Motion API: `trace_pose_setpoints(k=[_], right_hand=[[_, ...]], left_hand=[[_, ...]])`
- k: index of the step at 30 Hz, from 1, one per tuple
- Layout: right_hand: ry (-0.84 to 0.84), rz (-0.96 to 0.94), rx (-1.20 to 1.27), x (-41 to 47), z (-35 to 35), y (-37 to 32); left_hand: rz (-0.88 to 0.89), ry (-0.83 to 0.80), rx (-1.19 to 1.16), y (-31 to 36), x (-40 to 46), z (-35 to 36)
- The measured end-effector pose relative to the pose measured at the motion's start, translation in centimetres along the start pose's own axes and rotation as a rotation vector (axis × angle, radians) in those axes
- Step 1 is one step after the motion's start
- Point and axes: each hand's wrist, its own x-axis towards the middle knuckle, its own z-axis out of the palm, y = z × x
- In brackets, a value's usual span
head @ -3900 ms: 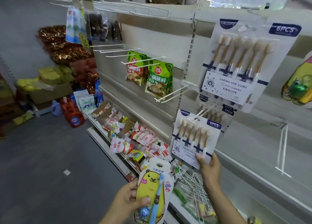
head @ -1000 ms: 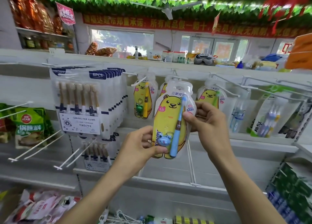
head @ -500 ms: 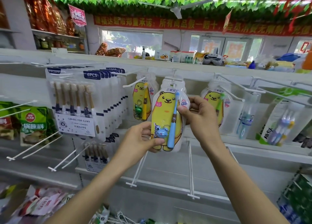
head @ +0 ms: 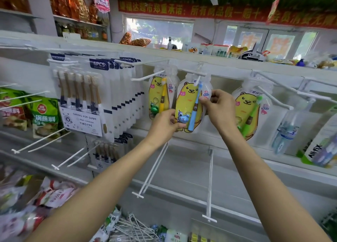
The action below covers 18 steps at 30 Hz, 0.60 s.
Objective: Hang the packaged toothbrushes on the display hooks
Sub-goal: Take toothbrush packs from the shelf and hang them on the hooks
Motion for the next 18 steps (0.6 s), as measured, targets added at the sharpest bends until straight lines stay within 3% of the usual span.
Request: trace_pose_setpoints(k=[8,13,18], right_hand=[[-0.025,-0.022,-0.111,-1.2,-0.2,0.3],[-0.034,-0.069,-0.511,-5.9,-1.4,0.5],[-0.115,-0.138,-0.583,-12.3,-4.1,-0.3]], left_hand=[[-0.043,0.045,0.099,-1.4,-0.9,0.1],[-0.140,0.025,0.276,-2.8,-3.7,-1.9],[0.081,0.007,0.451,-1.1,-8.5,-3.9]])
